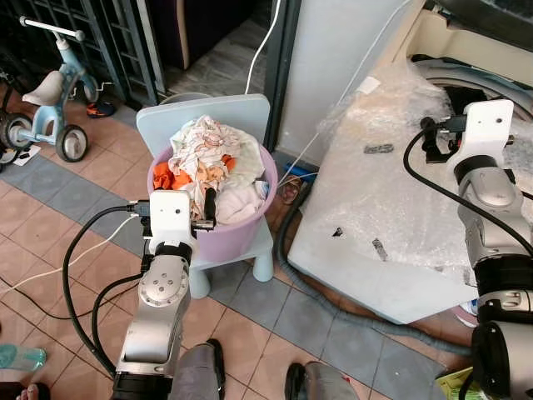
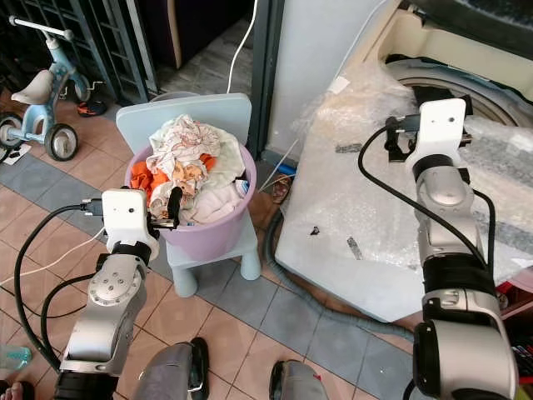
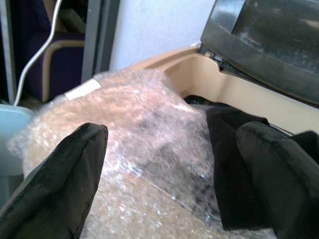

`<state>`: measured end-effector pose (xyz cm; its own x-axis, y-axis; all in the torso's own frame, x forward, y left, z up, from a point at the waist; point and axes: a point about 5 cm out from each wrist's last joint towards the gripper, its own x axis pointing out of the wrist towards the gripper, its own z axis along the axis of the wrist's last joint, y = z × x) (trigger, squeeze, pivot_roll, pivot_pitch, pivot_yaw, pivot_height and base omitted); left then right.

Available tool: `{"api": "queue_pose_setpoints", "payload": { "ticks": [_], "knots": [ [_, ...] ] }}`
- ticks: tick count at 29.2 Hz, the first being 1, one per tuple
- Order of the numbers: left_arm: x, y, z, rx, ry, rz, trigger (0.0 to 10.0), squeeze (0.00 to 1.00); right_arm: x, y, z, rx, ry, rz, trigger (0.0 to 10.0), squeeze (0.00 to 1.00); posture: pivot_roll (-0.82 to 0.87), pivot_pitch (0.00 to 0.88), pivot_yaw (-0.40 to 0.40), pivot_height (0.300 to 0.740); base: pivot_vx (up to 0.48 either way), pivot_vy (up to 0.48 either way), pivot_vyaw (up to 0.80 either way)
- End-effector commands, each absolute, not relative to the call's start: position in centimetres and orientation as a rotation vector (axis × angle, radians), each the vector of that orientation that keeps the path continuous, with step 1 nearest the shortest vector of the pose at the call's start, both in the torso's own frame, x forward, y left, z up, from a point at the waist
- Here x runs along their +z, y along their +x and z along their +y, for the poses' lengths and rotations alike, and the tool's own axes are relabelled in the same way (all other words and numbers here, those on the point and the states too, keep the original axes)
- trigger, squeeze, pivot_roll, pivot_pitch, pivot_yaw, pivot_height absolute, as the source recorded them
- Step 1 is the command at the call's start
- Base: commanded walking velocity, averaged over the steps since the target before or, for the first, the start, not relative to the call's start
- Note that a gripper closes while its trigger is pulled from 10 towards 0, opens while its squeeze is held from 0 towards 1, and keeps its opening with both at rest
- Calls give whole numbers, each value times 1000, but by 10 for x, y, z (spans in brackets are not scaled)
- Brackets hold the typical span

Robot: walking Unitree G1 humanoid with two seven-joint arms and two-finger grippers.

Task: Clothes washing

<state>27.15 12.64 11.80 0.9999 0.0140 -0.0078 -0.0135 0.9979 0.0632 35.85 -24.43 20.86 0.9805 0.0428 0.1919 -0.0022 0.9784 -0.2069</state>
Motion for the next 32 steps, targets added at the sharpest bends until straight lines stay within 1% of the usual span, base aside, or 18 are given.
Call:
{"api": "queue_pose_setpoints", "payload": {
  "ticks": [1,2,3,5,9,11,15,19,22,24,26,28,30,32],
  "knots": [
    [117,271,124,4,64,14,10000,0,223,353,-224,174,-194,-279,10000,1000,31,121,-42,740,0,0,0],
    [117,271,124,4,64,15,10000,0,215,346,-206,298,-246,-265,10000,1000,31,121,-43,740,0,0,0],
    [117,271,124,4,64,15,10000,0,215,346,-206,298,-246,-265,10000,1000,31,121,-43,740,0,0,0],
    [116,270,123,3,63,16,10000,0,200,336,-192,390,-331,-238,10000,1000,33,120,-49,740,0,0,0],
    [116,270,123,4,62,17,10000,0,190,332,-193,386,-394,-216,10000,1000,33,118,-51,740,0,0,0],
    [115,270,122,3,58,18,10000,0,184,334,-200,280,-388,-180,10000,1000,33,116,-54,740,0,0,0],
    [115,270,121,-1,56,19,10000,0,187,336,-201,226,-354,-183,10000,1000,33,117,-54,740,0,0,0],
    [115,270,121,-2,52,21,10000,0,199,342,-209,144,-285,-220,10000,1000,33,117,-54,740,0,0,0],
    [115,270,121,-4,49,24,10000,0,197,348,-220,61,-255,-176,10000,1000,30,116,-54,740,0,0,0],
    [115,271,120,-10,48,26,10000,0,192,354,-230,-29,-171,-110,10000,1000,30,116,-54,740,0,0,0],
    [115,271,119,-11,47,26,10000,0,189,357,-232,-45,-132,-74,10000,1000,30,116,-54,740,0,0,0],
    [115,272,119,-13,47,27,10000,0,179,364,-236,-102,-83,22,10000,1000,35,114,-53,740,0,0,0],
    [115,272,119,-15,48,29,10000,0,176,367,-238,-129,-39,64,10000,1000,35,114,-53,740,0,0,0],
    [115,272,119,-15,50,28,10000,0,180,372,-244,-164,-18,57,10000,1000,42,113,-53,740,0,0,0]
  ]
}}
